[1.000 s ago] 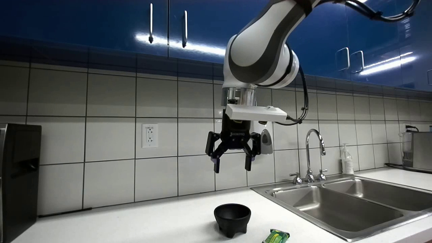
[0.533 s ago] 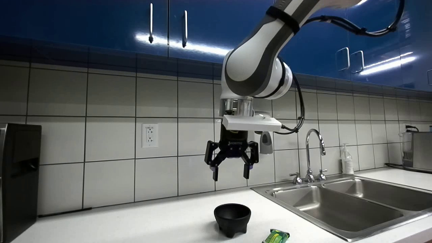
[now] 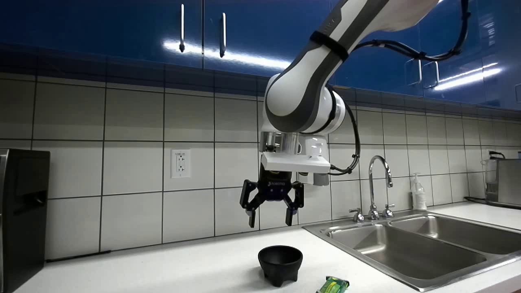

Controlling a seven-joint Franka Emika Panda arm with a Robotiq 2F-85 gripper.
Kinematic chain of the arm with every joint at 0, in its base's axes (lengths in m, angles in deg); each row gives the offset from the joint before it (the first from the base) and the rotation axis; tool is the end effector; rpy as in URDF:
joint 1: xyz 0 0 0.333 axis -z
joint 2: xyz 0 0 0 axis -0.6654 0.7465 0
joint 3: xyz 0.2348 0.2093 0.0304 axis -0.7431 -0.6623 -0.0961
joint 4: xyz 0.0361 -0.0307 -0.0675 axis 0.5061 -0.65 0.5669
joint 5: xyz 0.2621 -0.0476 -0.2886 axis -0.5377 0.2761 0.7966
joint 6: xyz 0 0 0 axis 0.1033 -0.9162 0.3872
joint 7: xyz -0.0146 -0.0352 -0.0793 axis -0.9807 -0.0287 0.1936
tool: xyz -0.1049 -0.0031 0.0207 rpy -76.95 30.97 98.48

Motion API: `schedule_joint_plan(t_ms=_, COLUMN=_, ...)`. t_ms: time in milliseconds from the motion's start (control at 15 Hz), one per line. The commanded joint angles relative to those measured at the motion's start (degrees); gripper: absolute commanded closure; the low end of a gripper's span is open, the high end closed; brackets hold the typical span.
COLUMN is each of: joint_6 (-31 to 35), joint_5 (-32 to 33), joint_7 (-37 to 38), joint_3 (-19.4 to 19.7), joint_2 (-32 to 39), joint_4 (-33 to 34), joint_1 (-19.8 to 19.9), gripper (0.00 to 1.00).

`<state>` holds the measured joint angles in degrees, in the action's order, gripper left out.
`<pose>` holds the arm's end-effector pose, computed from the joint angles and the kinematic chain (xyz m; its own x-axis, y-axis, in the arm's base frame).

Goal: Pick the black bowl and put it in the sink

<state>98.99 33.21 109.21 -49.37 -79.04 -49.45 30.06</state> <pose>0.4837 0.2396 0.3274 0.9868 0.0147 0.1612 0.0257 -0.9975 -0.0661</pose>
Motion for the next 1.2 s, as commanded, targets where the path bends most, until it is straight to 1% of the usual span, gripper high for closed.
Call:
schedule_joint_plan(t_ms=0, joint_6=1.66, joint_5=1.29, joint_7=1.06, joint_3=1.95, joint_2=3.66, joint_4=2.91, joint_1=-1.75, gripper=0.0)
schedule_joint_plan(t_ms=267, joint_6=2.33, joint_5=1.53, joint_7=0.66, joint_3=3.58, joint_2=6.98, joint_4=5.22, joint_1=-2.88, gripper=0.0)
schedule_joint_plan(t_ms=1133, joint_6=0.67, joint_5=1.67, joint_7=0.55, joint_3=8.85, joint_2=16.34, joint_4=13.65, joint_1=-6.14, gripper=0.0)
